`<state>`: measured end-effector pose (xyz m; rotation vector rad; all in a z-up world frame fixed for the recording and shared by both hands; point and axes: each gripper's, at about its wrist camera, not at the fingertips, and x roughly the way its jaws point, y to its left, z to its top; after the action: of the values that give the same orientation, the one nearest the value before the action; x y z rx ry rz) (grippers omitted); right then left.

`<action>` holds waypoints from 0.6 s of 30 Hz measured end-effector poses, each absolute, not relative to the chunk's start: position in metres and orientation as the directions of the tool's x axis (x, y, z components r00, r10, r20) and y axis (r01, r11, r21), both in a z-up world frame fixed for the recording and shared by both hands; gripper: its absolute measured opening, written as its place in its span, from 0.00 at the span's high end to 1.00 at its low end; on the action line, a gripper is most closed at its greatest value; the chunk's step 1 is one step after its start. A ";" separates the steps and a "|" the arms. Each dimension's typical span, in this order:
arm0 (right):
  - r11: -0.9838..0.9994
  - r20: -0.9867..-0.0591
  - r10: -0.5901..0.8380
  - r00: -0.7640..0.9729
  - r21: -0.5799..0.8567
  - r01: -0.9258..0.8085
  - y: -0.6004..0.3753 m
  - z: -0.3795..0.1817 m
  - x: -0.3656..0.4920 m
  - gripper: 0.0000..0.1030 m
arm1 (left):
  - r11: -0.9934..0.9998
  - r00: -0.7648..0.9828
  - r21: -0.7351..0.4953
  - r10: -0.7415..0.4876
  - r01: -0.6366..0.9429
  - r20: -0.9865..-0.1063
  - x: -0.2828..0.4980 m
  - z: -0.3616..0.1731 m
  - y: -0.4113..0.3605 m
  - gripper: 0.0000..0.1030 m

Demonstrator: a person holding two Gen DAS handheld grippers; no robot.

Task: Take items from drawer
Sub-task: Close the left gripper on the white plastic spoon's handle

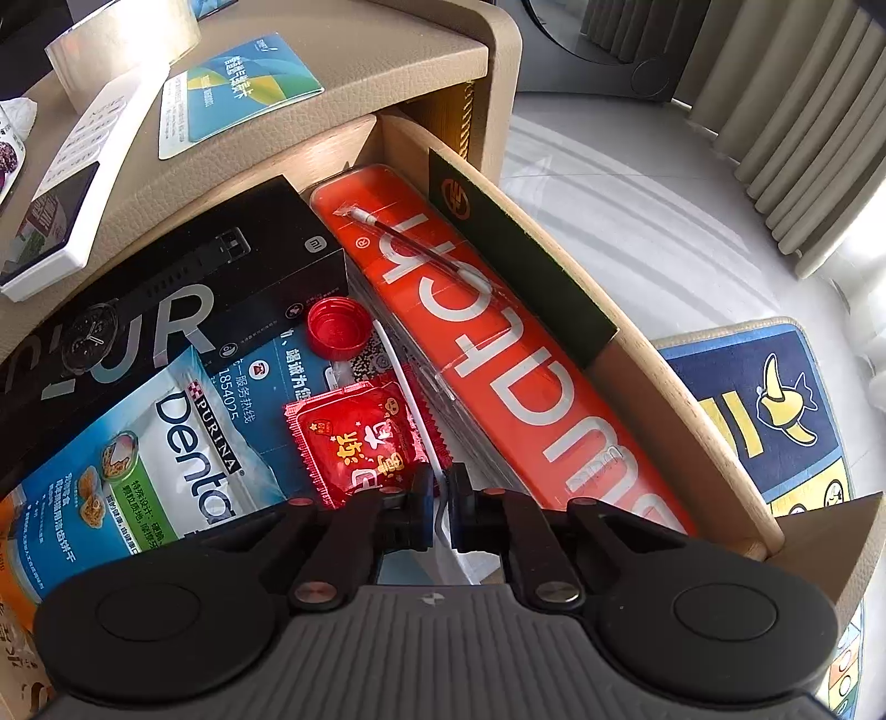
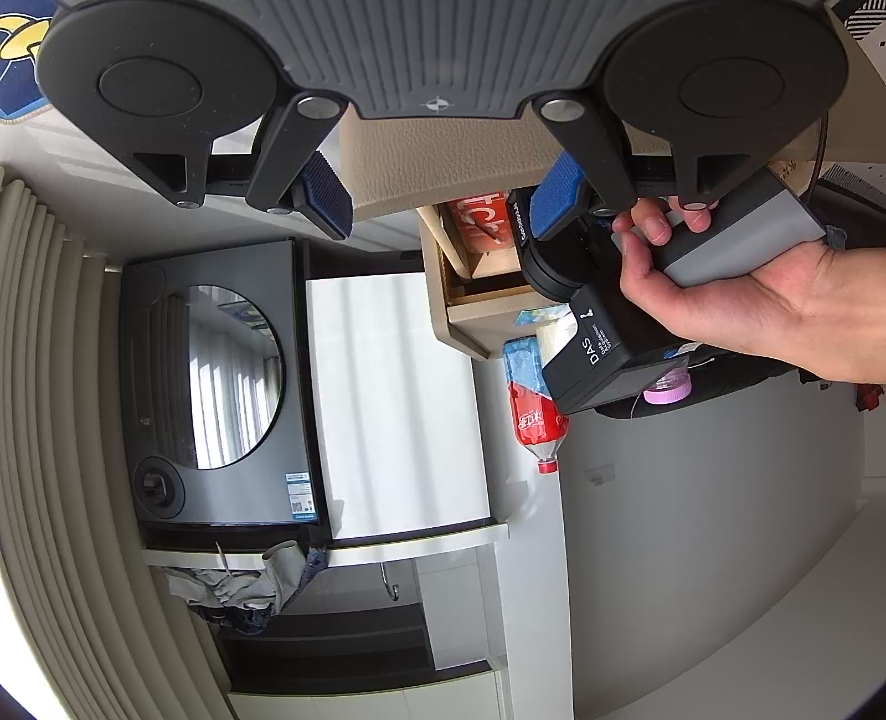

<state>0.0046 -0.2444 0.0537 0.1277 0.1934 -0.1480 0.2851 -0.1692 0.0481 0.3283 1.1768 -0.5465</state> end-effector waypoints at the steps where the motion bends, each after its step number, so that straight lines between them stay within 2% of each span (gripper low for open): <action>1: 0.981 -0.201 -0.134 0.970 0.110 0.159 -0.244 0.054 0.005 0.27 | 0.824 0.277 -0.040 -0.235 0.565 -0.932 0.284 0.048 -0.168 0.94; 8: 0.982 -0.202 -0.133 0.970 0.107 0.157 -0.243 0.053 0.006 0.27 | 0.818 0.307 -0.043 -0.263 0.573 -0.915 0.281 0.063 -0.155 0.95; 18: 0.984 -0.201 -0.127 0.971 0.094 0.148 -0.240 0.053 0.005 0.27 | 0.821 0.400 0.042 -0.232 0.569 -0.887 0.265 0.077 -0.148 0.95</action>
<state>0.0048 -0.2400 0.0531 0.1091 0.1961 -0.1394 0.2649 -0.1481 0.0773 0.3667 1.0436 -0.5210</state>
